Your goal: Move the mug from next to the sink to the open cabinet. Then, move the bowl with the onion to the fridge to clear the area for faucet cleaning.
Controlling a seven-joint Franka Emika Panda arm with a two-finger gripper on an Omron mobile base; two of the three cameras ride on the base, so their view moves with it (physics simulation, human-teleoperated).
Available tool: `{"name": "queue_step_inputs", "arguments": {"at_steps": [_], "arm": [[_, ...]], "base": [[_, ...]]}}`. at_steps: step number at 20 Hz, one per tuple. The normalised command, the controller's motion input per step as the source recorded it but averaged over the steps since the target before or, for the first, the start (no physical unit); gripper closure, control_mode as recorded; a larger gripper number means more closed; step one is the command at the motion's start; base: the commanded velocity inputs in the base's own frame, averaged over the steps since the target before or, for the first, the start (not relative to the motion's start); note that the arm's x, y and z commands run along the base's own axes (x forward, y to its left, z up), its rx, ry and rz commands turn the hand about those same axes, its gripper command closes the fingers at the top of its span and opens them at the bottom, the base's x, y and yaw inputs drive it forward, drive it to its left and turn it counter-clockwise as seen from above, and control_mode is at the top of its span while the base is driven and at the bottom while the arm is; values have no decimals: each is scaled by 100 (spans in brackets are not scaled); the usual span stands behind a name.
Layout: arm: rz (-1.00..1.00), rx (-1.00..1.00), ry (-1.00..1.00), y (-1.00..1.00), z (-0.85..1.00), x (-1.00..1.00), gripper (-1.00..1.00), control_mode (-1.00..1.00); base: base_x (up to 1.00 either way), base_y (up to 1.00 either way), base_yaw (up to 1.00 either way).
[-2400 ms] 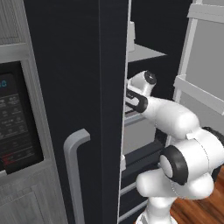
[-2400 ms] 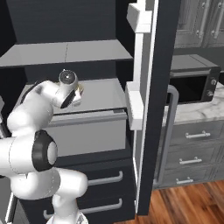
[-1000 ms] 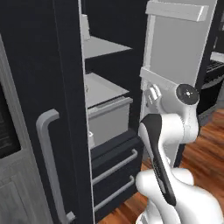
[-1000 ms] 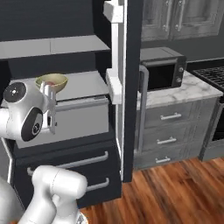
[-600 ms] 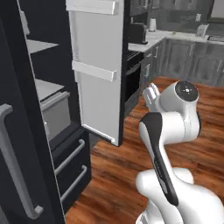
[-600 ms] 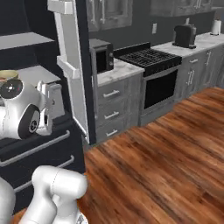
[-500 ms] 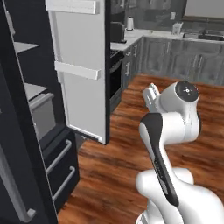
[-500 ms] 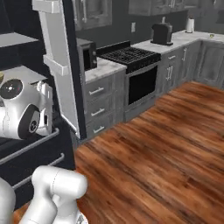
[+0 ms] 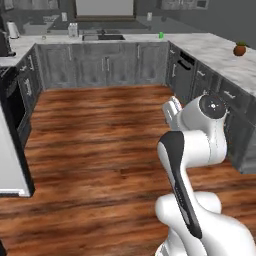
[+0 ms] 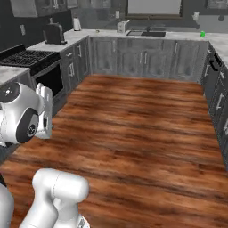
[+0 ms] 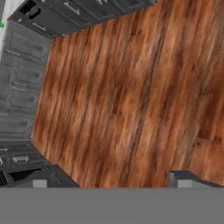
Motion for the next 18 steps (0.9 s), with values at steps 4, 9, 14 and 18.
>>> {"name": "queue_step_inputs", "arguments": {"at_steps": [4, 9, 14, 18], "arm": [[0, 0, 0, 0, 0, 0, -100, 100], [0, 0, 0, 0, 0, 0, -100, 100], [0, 0, 0, 0, 0, 0, -100, 100], [0, 0, 0, 0, 0, 0, -100, 100]], "base": [[100, -34, -48], [100, 0, -25], [100, 0, -28], [100, 2, -30]]}}
